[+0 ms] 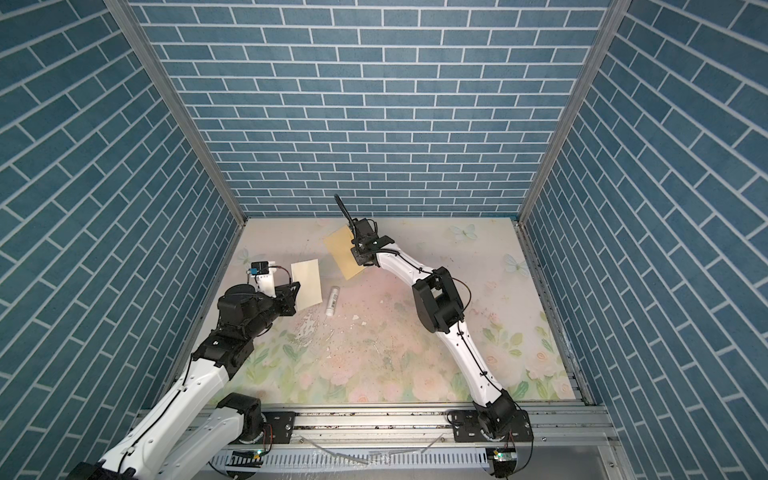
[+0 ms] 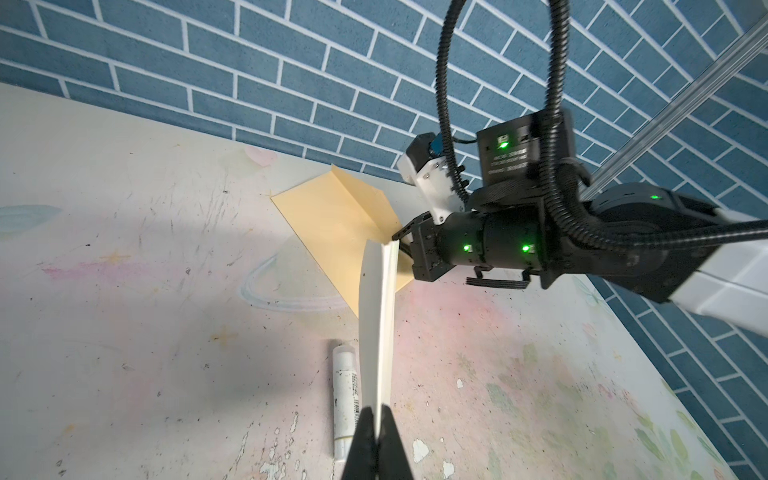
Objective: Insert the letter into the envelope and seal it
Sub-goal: 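Grasp the yellow envelope's flap edge with the right gripper and lift it, then lower the yellow envelope flat onto the table with the right gripper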
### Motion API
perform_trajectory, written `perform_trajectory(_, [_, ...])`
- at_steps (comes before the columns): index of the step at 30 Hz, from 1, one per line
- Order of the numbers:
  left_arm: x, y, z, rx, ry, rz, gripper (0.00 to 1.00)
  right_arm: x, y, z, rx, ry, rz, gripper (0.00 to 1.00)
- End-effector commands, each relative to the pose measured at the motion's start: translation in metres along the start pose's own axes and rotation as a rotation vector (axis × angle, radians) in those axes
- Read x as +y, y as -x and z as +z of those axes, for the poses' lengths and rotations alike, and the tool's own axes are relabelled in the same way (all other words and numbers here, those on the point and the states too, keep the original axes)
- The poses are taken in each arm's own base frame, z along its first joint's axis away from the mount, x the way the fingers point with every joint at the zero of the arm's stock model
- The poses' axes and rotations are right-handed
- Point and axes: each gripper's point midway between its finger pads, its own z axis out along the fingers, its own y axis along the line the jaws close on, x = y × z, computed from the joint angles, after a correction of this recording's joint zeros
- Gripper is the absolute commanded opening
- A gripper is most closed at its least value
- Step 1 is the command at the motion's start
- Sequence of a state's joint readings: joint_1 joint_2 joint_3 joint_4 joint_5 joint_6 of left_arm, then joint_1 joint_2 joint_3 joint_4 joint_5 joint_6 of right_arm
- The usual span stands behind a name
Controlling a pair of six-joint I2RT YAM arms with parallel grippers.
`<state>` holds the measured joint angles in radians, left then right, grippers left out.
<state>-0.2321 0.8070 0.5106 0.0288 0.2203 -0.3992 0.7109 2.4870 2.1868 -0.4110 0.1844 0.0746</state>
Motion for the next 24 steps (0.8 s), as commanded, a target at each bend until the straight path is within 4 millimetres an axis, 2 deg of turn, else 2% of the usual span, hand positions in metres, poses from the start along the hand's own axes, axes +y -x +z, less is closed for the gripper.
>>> perform_trajectory(1, [-0.007, 0.012, -0.003, -0.035, -0.028, -0.006, 0.0, -0.027, 0.037, -0.045, -0.12, -0.029, 0.076, 0.0])
perform_trajectory(5, [-0.008, 0.013, -0.003, -0.038, -0.037, -0.011, 0.0, -0.039, 0.03, -0.071, -0.141, -0.036, 0.106, 0.0])
perform_trajectory(6, [-0.009, 0.014, -0.003, -0.041, -0.041, -0.012, 0.0, -0.043, 0.033, -0.085, -0.161, -0.036, 0.116, 0.0])
perform_trajectory(8, [-0.01, 0.014, -0.003, -0.043, -0.046, -0.012, 0.0, -0.048, 0.026, -0.098, -0.166, -0.033, 0.137, 0.0])
perform_trajectory(19, [-0.017, 0.016, 0.0, -0.066, -0.097, -0.027, 0.0, -0.059, -0.029, -0.164, -0.164, -0.003, 0.267, 0.0])
perform_trajectory(24, [-0.022, 0.018, 0.001, -0.074, -0.127, -0.036, 0.0, -0.06, -0.065, -0.181, -0.163, 0.012, 0.361, 0.0])
